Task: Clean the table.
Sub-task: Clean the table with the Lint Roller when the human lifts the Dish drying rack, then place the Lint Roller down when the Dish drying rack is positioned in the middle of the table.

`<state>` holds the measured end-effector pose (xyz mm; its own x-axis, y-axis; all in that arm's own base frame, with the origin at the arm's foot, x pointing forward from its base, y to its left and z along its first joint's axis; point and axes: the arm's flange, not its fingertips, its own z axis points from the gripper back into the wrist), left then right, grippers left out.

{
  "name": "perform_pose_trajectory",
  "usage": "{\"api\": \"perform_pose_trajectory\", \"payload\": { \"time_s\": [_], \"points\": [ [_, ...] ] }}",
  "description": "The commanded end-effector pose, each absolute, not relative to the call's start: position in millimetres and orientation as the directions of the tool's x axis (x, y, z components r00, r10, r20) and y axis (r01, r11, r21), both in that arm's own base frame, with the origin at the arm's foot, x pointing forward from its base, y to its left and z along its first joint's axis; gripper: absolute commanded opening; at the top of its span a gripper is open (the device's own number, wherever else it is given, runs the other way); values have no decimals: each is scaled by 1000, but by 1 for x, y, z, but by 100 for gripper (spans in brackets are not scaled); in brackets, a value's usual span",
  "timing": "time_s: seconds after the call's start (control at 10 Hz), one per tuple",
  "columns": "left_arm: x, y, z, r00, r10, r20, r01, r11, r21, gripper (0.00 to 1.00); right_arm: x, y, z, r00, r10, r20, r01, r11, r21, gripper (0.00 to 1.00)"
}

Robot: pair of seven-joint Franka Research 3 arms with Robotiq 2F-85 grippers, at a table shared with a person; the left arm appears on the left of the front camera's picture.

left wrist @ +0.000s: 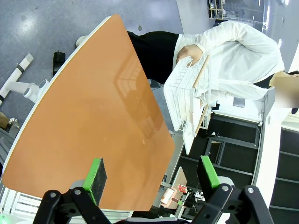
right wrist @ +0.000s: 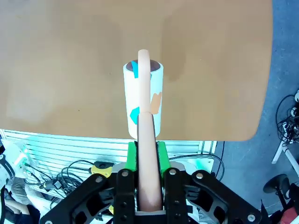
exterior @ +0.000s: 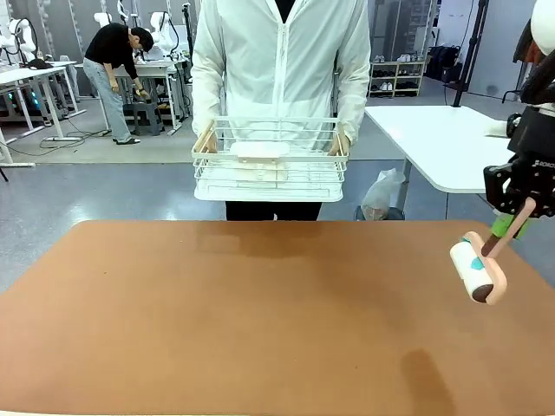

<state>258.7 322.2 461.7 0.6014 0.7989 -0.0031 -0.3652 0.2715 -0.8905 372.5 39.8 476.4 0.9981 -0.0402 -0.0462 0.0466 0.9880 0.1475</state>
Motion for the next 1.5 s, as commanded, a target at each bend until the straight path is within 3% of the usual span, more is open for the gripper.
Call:
{"api": "perform_pose_trajectory", "payload": {
  "time_s": [0.0, 1.4],
  "points": [
    [258, 326, 462, 608, 794, 9, -340, 271, -901, 100, 375, 47, 479, 999, -26, -43, 32, 989, 143, 21],
    [258, 326, 462, 608, 794, 9, -340, 271, -901, 100, 375, 47, 479, 999, -26, -43, 32, 989, 143, 21]
  ]
}}
